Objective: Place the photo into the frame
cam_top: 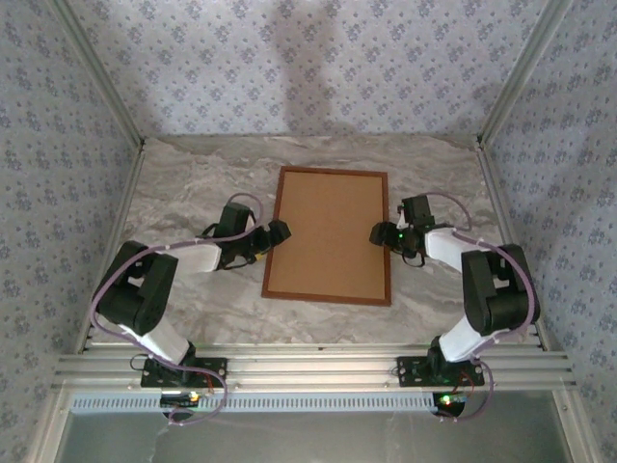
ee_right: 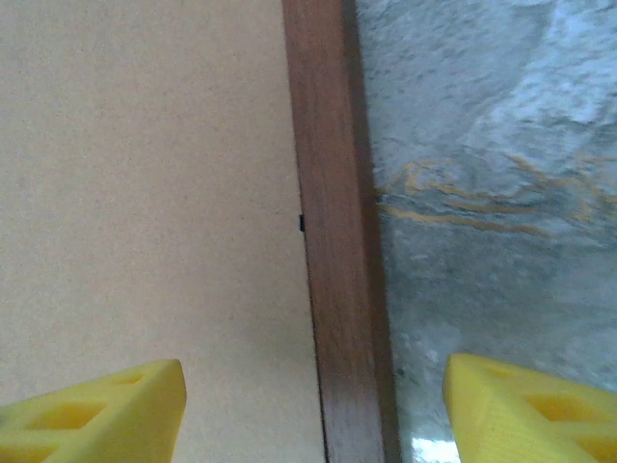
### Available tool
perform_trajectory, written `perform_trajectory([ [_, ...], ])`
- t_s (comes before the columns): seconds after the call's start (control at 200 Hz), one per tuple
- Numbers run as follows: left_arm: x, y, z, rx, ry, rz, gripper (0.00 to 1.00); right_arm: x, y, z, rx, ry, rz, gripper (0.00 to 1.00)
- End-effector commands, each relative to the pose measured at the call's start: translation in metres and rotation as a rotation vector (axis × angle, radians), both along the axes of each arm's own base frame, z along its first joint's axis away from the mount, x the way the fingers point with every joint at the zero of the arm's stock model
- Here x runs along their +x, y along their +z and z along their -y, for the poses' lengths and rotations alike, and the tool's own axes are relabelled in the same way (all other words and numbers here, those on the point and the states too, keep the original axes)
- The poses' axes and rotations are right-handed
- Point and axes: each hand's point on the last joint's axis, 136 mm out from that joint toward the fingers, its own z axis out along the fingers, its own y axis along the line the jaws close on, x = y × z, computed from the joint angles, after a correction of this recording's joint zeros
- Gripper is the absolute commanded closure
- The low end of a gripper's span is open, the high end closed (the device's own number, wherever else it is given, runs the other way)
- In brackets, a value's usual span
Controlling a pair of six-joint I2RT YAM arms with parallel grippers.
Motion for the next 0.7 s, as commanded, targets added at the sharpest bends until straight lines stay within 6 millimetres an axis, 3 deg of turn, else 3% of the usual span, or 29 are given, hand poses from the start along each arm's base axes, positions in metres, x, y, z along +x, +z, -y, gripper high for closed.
perform_trajectory([
  [0.0,-0.051,-0.037,-0.004,0.057,-0.040,-0.202,0.04,0.014,0.007,-0.015,0.031,0.049,0.045,0.28],
  [0.155,-0.063,-0.039,0.005,0.053,-0.057,-0.220,0.04,0.024,0.011,-0.025,0.050,0.079,0.083,0.28],
  [0.265,-0.061,-0.035,0.003,0.061,-0.052,-0.209,0.04,0.030,0.018,-0.021,0.001,0.091,0.096,0.28],
  [0.355,-0.057,-0.032,-0.008,0.119,-0.040,-0.193,0.04,0.025,0.025,-0.005,-0.120,0.080,0.094,0.28],
  [0.46,-0.048,-0.027,-0.034,0.189,0.005,-0.173,0.03,0.007,0.041,0.007,-0.260,0.083,0.100,0.27],
  [0.55,-0.037,-0.023,-0.056,0.190,0.064,-0.159,0.04,-0.016,0.054,-0.008,-0.294,0.165,0.116,0.27],
  [0.695,-0.026,-0.024,-0.077,0.229,0.087,-0.158,0.13,-0.054,0.067,-0.052,-0.255,0.315,0.133,0.27],
])
